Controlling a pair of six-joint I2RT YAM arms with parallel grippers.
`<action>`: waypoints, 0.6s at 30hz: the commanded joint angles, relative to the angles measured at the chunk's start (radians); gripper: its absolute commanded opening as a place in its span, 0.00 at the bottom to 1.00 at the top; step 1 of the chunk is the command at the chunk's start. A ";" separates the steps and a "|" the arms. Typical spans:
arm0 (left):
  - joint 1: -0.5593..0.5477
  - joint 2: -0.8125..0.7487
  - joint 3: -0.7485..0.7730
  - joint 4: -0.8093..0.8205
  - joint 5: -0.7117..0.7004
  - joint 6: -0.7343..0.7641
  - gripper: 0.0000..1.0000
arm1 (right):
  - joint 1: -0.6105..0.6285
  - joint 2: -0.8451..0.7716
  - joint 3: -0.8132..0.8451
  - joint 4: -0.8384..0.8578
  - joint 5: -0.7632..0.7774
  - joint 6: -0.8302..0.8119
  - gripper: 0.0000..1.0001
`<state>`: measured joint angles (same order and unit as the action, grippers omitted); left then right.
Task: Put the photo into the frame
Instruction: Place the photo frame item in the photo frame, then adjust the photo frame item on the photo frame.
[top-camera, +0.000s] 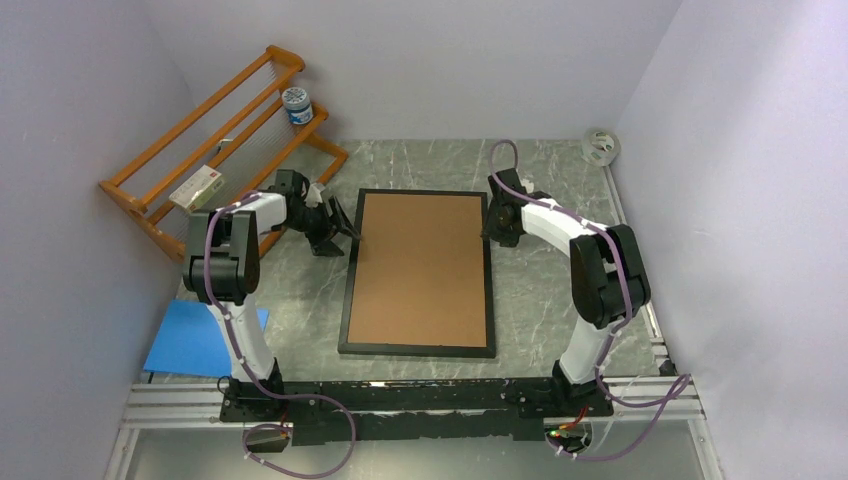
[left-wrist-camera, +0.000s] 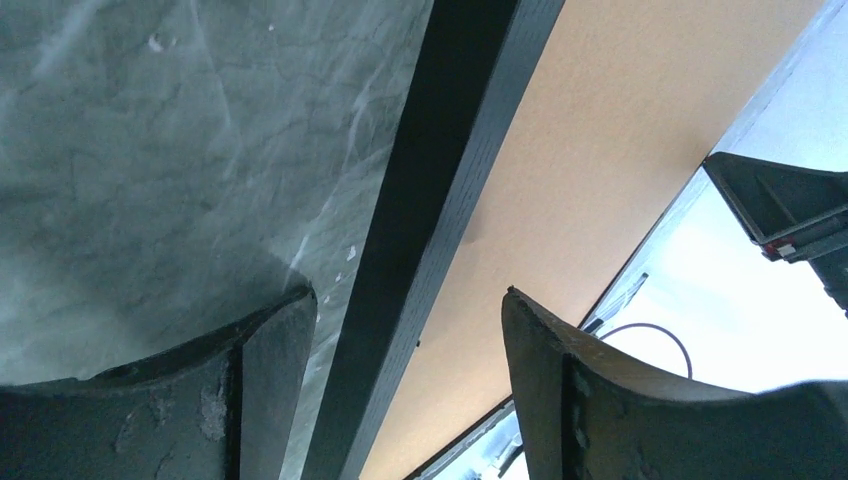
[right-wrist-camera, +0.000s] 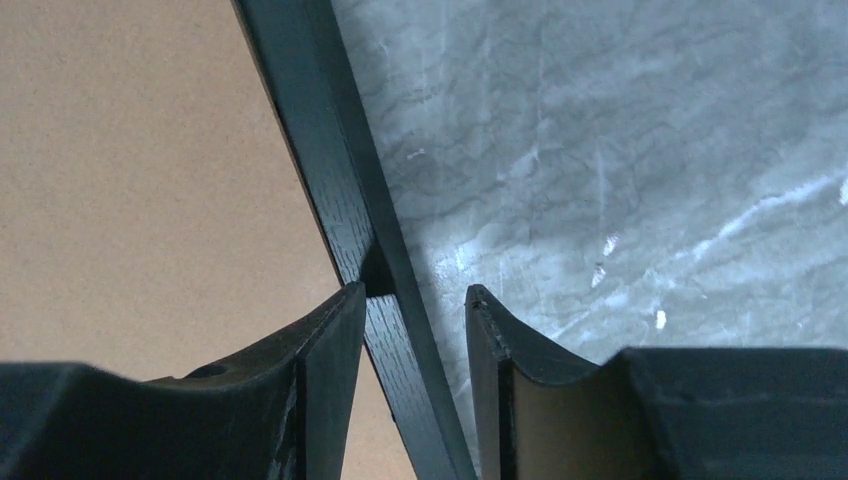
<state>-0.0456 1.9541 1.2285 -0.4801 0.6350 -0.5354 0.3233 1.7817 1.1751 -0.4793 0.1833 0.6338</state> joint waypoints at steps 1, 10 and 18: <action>-0.002 0.047 0.037 0.005 0.011 0.029 0.74 | 0.000 0.033 0.044 0.023 -0.094 -0.095 0.47; -0.002 0.087 0.040 0.013 0.042 0.043 0.73 | 0.001 0.108 0.054 0.047 -0.218 -0.146 0.53; -0.002 0.082 0.026 0.025 0.044 0.037 0.73 | -0.007 0.091 0.099 0.047 -0.209 -0.118 0.57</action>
<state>-0.0444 2.0075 1.2648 -0.4713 0.7147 -0.5346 0.3157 1.8629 1.2312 -0.4374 -0.0143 0.5117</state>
